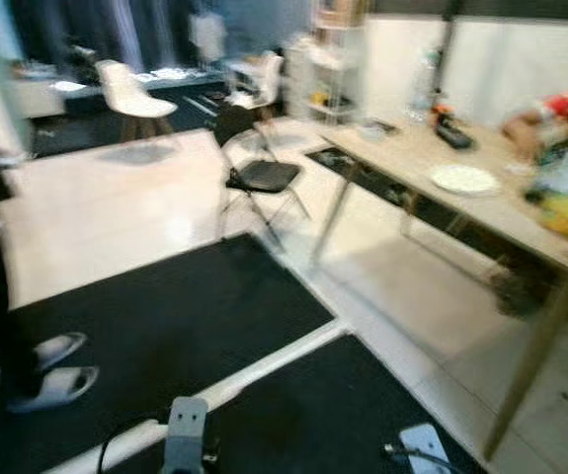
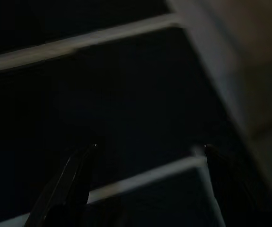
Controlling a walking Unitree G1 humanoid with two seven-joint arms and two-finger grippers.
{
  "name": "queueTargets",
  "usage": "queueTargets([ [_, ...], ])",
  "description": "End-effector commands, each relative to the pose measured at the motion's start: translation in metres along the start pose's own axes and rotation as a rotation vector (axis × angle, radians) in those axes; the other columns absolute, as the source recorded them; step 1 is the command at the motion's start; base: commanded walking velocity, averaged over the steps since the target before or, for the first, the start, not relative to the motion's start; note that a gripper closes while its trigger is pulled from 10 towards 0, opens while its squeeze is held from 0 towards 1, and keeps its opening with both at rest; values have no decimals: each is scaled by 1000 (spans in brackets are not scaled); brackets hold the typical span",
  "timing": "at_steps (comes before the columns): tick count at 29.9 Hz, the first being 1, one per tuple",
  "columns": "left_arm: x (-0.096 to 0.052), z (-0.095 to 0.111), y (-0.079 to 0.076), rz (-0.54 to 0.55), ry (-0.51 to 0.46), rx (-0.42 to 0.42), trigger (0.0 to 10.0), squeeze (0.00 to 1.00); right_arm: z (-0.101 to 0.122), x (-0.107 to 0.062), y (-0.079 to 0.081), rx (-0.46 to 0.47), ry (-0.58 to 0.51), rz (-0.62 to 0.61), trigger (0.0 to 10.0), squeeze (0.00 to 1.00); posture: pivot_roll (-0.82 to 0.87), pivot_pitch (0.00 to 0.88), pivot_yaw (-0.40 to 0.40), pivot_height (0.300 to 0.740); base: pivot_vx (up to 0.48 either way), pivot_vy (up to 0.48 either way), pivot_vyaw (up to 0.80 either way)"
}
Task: Restocking fridge
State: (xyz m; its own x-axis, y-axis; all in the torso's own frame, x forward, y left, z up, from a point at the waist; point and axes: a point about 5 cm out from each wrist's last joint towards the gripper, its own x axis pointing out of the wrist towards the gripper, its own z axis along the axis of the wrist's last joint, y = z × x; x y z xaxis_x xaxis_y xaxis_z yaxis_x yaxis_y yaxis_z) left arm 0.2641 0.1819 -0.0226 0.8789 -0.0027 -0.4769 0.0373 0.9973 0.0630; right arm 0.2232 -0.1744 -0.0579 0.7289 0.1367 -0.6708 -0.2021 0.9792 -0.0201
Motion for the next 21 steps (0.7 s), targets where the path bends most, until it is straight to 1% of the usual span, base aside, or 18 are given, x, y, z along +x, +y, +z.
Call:
queueTargets([
  [1, -4, -11, 5, 14, 37, 4, 10000, 0, 3, 2, 4, 12, -12, 6, 10000, 0, -35, 49, 30, 740, 349, 0, -800],
  [21, -4, -10, 6, 14, 36, 5, 10000, 0, 4, 2, 4, 16, -11, 7, 10000, 0, -32, 52, 28, 740, 349, 0, -800],
])
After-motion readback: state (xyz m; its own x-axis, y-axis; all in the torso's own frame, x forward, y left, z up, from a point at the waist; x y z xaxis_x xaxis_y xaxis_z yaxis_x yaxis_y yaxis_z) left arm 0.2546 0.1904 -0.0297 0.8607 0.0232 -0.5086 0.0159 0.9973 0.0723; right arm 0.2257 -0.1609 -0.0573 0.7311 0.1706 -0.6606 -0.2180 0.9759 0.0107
